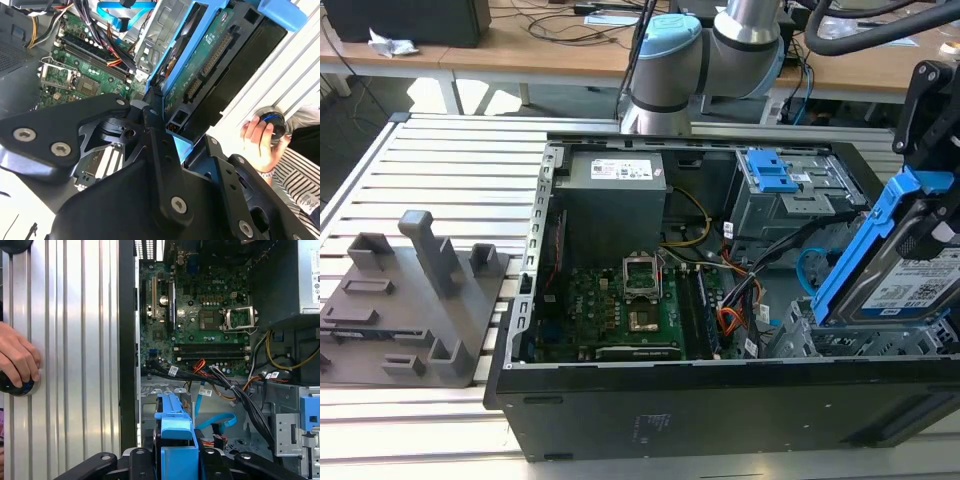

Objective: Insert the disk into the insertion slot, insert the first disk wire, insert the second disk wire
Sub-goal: 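Insert the disk into the insertion slot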

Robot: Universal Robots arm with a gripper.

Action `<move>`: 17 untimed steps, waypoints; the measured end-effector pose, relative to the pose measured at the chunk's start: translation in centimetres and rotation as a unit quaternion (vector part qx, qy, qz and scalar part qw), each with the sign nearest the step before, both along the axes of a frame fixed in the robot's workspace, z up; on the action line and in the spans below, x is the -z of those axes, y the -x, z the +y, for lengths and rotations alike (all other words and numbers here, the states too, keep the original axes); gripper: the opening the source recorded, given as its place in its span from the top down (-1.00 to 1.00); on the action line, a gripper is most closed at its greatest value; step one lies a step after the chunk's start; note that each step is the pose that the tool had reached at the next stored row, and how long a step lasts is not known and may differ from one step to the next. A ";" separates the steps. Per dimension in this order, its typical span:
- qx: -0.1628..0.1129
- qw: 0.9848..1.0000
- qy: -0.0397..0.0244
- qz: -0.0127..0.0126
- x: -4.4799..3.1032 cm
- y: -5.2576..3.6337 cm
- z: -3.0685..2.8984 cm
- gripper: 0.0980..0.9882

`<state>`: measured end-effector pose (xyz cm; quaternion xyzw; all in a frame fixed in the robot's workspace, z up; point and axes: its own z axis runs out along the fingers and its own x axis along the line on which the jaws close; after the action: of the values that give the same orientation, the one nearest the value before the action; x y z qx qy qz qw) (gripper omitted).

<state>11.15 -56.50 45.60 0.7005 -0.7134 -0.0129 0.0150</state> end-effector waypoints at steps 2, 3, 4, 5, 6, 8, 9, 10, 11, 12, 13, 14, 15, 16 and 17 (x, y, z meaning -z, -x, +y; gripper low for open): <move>0.000 1.000 0.000 0.000 0.38 -0.03 0.12 0.40; 0.000 1.000 0.000 0.000 0.48 -0.10 0.29 0.40; 0.000 1.000 0.000 0.000 0.61 -0.26 0.77 0.40; 0.000 1.000 0.000 0.000 0.67 -0.34 1.01 0.40; 0.000 1.000 0.000 0.000 0.72 -0.40 1.16 0.40; 0.000 1.000 0.000 0.000 0.92 -0.56 1.49 0.40; 0.000 1.000 0.000 0.000 1.14 -0.62 1.60 0.40; 0.000 1.000 0.000 0.000 1.31 -0.64 1.66 0.40; 0.000 1.000 0.000 0.000 1.52 -0.64 1.71 0.40; 0.000 1.000 0.000 0.000 1.80 -0.65 1.76 0.40; 0.000 1.000 0.000 0.000 1.92 -0.65 1.77 0.40; 0.000 1.000 0.000 0.000 2.07 -0.65 1.79 0.40; 0.000 1.000 0.000 0.000 2.20 -0.65 1.80 0.40; 0.000 1.000 0.000 0.000 2.28 -0.65 1.80 0.40; 0.000 1.000 0.000 0.000 2.37 -0.65 1.81 0.40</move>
<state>11.79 -54.69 43.24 0.7005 -0.7134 -0.0128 0.0150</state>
